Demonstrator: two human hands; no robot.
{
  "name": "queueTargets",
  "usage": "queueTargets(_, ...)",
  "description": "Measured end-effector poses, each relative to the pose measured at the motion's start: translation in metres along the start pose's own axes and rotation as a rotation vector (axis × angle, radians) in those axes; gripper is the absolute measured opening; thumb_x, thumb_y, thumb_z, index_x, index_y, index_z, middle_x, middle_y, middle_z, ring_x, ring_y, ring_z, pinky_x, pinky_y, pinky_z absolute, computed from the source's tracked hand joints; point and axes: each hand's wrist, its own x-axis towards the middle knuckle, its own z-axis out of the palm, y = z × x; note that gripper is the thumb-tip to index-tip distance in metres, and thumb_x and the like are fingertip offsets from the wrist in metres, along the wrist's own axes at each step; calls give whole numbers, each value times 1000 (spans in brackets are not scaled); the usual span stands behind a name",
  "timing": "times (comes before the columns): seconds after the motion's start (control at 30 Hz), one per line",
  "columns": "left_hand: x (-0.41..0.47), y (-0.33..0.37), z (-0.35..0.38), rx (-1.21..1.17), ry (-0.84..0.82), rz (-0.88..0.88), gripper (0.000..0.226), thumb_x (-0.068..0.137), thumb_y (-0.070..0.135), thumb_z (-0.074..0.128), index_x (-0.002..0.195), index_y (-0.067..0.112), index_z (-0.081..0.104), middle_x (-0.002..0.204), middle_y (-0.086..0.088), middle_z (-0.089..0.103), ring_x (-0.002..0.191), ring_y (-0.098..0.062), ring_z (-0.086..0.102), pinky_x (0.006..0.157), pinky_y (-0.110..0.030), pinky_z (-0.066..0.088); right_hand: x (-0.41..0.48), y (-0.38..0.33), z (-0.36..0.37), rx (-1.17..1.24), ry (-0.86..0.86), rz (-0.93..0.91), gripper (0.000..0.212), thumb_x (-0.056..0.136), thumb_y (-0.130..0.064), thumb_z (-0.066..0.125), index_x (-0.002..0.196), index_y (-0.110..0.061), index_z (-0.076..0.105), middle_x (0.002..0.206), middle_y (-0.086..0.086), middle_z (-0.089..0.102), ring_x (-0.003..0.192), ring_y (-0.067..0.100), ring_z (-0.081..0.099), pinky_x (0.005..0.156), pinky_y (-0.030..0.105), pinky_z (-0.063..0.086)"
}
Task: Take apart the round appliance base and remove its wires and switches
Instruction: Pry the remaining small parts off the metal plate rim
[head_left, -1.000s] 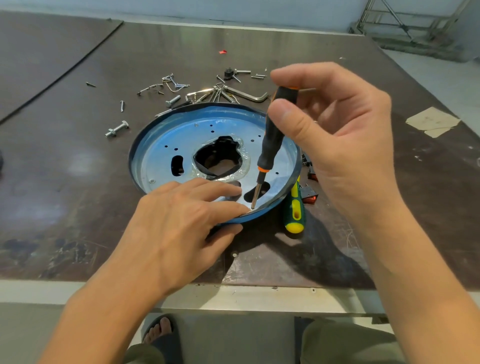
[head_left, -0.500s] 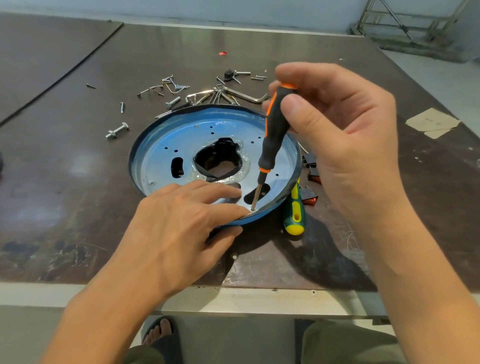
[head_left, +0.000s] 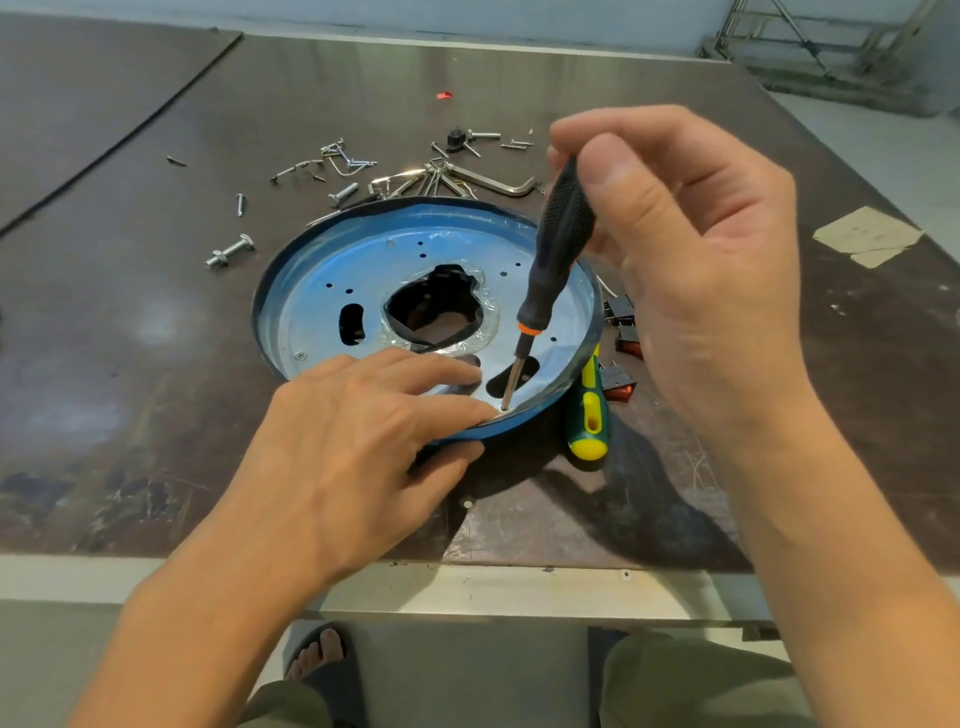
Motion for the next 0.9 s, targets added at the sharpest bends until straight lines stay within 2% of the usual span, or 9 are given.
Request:
queueTargets(0.1, 0, 0, 0, -1, 7, 5, 27, 85, 41, 61, 107, 37, 75, 121, 12, 68, 99, -15, 66, 65, -35, 55, 2, 0, -2, -74, 6, -36, 22, 96, -1, 66, 117, -6, 65, 94, 2, 69, 88, 11, 67, 84, 31, 55)
queueTargets(0.27, 0, 0, 1, -1, 13, 6, 27, 85, 41, 61, 108, 36, 75, 121, 12, 68, 98, -15, 66, 64, -34, 54, -2, 1, -4, -14, 2, 23, 25, 102, 3, 51, 123, -3, 62, 107, 16, 71, 99, 34, 71, 87, 44, 60)
queueTargets(0.37, 0, -1, 1, -6, 5, 5, 28, 86, 42, 59, 109, 37, 74, 122, 12, 67, 100, -14, 65, 65, -37, 55, -2, -2, 1, -73, -3, -18, 17, 101, -5, 59, 117, -8, 64, 97, 6, 69, 88, 16, 66, 81, 34, 58)
queueTargets(0.43, 0, -1, 2, -10, 0, 2, 29, 87, 43, 59, 111, 38, 73, 124, 12, 67, 103, -14, 65, 68, -38, 56, -1, -3, 2, -134, -9, -46, 20, 96, -8, 68, 116, -10, 65, 97, 1, 68, 89, 10, 65, 83, 31, 56)
queueTargets(0.53, 0, -1, 2, -9, -8, 4, 29, 87, 43, 59, 112, 38, 73, 125, 11, 67, 104, -15, 65, 68, -39, 57, 0, 1, -1, -129, -18, -41, 26, 96, -2, 66, 122, -7, 64, 103, 5, 70, 96, 15, 68, 86, 33, 57)
queueTargets(0.63, 1, 0, 1, -7, 0, 6, 29, 86, 42, 59, 110, 37, 74, 123, 11, 68, 103, -16, 66, 67, -38, 56, -1, 3, -1, -42, -16, 9, 30, 98, 4, 54, 126, -5, 61, 109, 16, 70, 102, 31, 70, 87, 39, 58)
queueTargets(0.7, 1, 0, 0, -5, 3, 4, 29, 86, 42, 59, 109, 37, 75, 121, 11, 68, 101, -16, 66, 66, -38, 56, -1, 2, 0, -16, -7, 14, 25, 99, 0, 55, 123, -6, 62, 105, 15, 70, 98, 27, 70, 85, 36, 57)
queueTargets(0.8, 1, 0, 0, -5, 1, -2, 28, 86, 42, 60, 110, 38, 74, 122, 12, 68, 101, -15, 66, 65, -38, 55, 0, 1, 1, -101, -3, -44, 21, 97, -7, 67, 117, -9, 64, 97, 4, 69, 90, 15, 66, 85, 33, 55)
queueTargets(0.9, 1, 0, 1, -5, 1, -6, 28, 87, 42, 60, 111, 39, 73, 123, 14, 67, 104, -15, 65, 68, -39, 56, 0, 2, -1, -125, 5, -54, 22, 95, -4, 68, 117, -6, 65, 99, 4, 70, 92, 17, 68, 87, 36, 58)
